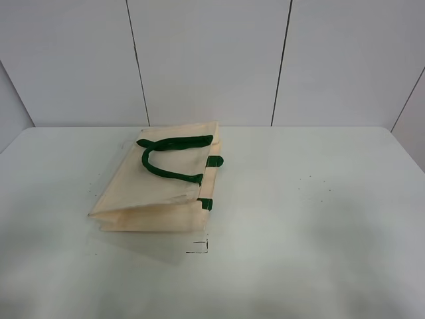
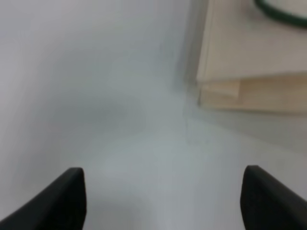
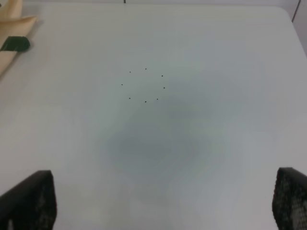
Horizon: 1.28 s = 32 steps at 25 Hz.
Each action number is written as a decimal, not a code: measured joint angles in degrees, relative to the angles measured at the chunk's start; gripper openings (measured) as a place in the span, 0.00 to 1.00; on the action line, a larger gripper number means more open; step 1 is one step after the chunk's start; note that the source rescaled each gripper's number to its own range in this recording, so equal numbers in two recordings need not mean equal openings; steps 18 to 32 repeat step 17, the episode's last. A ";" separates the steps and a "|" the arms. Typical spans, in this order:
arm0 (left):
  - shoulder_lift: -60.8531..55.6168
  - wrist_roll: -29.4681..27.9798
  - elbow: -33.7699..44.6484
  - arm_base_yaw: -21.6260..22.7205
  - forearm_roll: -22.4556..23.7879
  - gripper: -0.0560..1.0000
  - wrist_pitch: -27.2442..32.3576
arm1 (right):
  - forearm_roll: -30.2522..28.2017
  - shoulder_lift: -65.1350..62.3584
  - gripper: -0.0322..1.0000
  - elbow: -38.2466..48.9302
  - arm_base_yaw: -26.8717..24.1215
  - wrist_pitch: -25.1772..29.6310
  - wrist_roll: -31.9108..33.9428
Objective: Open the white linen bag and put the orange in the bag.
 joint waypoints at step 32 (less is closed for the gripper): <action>-0.43 0.00 0.28 0.02 -1.20 0.85 0.06 | 0.00 0.00 1.00 0.00 0.00 0.00 0.00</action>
